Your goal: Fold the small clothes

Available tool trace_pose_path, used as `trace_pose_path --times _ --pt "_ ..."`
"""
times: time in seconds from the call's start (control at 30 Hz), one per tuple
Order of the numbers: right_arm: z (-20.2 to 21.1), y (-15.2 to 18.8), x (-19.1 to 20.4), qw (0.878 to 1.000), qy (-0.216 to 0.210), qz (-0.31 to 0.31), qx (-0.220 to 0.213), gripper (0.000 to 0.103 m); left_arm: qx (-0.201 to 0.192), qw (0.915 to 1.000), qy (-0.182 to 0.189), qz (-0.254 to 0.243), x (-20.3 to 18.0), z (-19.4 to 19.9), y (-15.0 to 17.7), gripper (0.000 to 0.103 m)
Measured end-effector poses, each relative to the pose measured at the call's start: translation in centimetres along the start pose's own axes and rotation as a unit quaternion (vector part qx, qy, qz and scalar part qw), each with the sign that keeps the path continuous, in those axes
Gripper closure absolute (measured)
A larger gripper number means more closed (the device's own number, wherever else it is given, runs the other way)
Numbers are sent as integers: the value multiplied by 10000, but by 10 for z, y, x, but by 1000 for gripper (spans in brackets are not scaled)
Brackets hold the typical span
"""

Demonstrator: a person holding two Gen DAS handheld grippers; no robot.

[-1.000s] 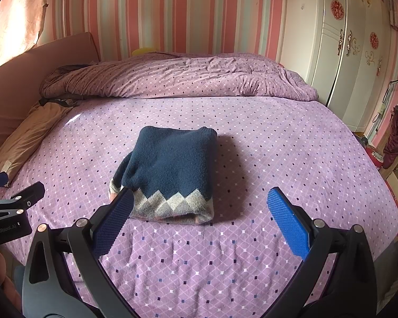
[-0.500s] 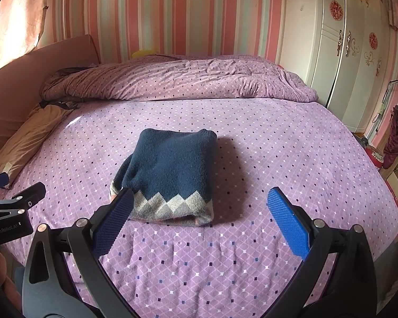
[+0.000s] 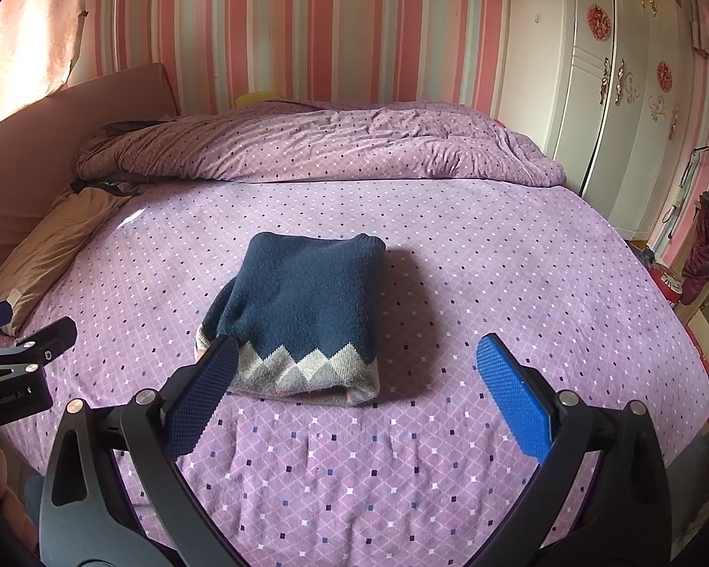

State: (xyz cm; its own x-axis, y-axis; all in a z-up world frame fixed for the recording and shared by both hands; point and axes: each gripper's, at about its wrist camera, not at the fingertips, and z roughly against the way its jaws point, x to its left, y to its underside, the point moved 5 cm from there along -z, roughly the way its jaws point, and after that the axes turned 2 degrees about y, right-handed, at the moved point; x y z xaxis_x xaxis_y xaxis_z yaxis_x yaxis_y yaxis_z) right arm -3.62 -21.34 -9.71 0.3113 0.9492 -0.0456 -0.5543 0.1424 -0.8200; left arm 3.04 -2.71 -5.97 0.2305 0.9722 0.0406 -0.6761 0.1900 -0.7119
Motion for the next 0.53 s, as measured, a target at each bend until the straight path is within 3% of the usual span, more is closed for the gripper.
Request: trace_pose_path --times 0.53 --pt "1 1 0 10000 -1 15 -29 3 62 10000 10 -30 -1 2 -1 2"
